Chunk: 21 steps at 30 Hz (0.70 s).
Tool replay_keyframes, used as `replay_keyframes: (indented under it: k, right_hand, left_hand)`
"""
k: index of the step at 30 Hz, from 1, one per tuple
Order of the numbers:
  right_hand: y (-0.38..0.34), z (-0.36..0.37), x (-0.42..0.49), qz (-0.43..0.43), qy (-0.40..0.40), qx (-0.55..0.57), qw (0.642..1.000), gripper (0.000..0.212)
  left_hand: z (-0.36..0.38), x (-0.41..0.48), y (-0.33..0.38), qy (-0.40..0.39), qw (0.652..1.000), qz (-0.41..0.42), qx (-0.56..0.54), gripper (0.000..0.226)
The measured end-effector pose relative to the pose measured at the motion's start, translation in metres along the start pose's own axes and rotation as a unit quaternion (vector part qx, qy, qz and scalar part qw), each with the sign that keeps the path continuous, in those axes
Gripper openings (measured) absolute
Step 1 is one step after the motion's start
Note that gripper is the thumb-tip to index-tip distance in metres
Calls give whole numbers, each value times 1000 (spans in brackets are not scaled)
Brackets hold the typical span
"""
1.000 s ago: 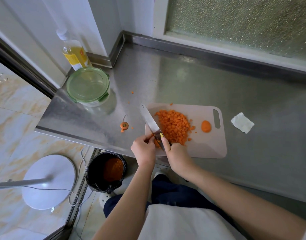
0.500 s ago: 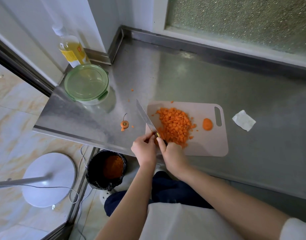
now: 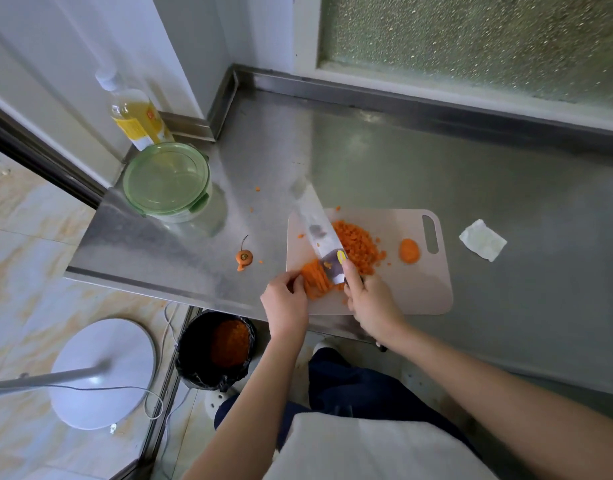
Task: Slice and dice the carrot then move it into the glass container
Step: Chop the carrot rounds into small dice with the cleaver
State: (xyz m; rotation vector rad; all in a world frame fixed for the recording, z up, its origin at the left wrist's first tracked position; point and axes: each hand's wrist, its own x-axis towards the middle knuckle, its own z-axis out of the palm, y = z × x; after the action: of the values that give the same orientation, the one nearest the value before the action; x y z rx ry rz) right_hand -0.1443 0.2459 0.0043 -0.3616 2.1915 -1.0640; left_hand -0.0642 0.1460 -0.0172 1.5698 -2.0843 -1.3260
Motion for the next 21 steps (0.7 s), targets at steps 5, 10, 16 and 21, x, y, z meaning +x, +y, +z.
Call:
replay_keyframes:
  k: [5,10,16,21]
  right_hand:
    - [9,-34,8,23,57,60,996,60]
    - [27,-70,24,39,136,59,988,72]
    - [40,-104,34,87,173,61,979,65]
    - [49,-116,37,88,182,43,978,66]
  left_hand:
    - [8,8,-4,-5,976,169,136,26]
    - [28,18,30,-6,933,295,208,19]
    - [68,30,82,-136,853,415,285,35]
    - [102,29,98,-253,805,413,344,45]
